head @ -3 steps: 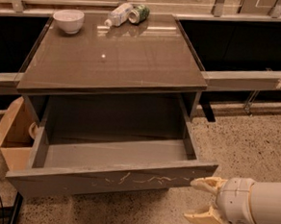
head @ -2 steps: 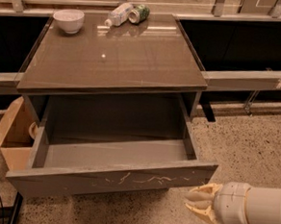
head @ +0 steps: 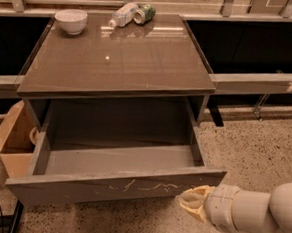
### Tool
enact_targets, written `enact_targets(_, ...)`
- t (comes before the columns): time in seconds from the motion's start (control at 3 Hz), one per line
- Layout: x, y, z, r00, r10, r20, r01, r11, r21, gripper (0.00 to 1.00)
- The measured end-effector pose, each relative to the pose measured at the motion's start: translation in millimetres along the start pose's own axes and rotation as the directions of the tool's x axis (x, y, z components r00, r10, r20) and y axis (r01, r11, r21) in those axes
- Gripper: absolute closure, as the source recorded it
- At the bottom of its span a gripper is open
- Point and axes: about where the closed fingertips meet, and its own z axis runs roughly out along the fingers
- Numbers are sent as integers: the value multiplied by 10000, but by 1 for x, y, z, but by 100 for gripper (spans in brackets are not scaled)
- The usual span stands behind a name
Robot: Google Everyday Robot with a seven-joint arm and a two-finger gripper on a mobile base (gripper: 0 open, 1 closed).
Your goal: Close top drawer
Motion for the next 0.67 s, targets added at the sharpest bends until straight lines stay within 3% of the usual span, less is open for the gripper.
enact_targets(0.67, -10, -26, 58, 9995, -281, 129, 272, 9972, 704, 100)
